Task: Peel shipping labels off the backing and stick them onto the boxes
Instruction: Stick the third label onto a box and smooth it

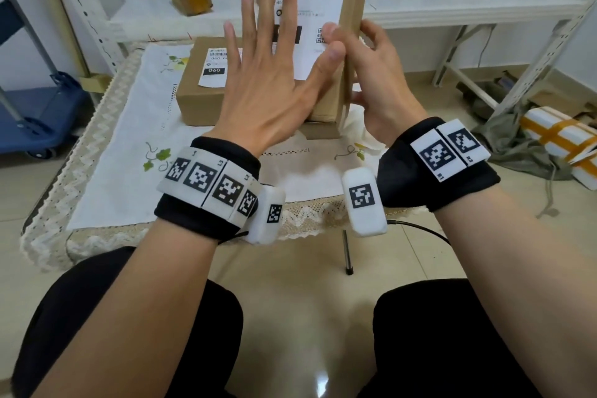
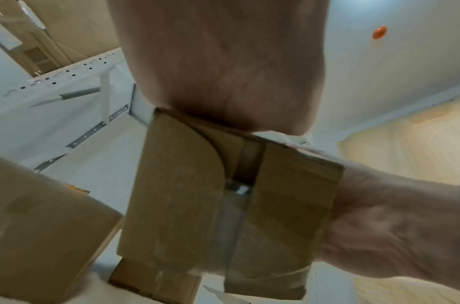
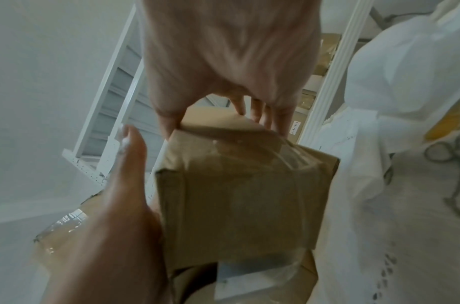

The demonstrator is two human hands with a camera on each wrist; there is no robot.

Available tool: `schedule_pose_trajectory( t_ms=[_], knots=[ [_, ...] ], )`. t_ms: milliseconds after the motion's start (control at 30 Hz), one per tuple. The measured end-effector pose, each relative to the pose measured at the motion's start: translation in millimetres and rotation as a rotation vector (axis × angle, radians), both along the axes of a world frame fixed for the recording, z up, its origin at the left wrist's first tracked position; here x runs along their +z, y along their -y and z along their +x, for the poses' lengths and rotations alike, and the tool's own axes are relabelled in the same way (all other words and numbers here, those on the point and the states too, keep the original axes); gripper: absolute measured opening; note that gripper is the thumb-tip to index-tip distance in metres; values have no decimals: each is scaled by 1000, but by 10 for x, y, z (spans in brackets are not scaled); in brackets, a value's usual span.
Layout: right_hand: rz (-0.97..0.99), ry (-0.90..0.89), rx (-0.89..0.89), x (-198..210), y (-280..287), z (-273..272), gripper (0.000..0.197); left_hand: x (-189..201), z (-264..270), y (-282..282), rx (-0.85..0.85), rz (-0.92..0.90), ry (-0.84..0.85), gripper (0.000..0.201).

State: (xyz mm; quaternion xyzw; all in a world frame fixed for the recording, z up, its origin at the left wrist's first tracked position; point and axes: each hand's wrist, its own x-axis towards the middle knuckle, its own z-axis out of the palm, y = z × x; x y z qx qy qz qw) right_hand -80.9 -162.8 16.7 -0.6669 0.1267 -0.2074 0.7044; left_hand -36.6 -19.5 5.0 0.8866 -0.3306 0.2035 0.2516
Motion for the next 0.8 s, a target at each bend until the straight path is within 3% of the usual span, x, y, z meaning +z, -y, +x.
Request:
schedule_pose_trajectory(
  t_ms=[300,533,800],
  knots=[
    [-43,-105,41,-49,133,56,59,-132,212,-175,27,-54,-190,95],
    [-164,-133,199,-40,91,31,54,100,148,-126,-14,102,118,84],
    [-201,-136,237,-39,68,-2,71,52,295,-195,29,64,69,86]
  ],
)
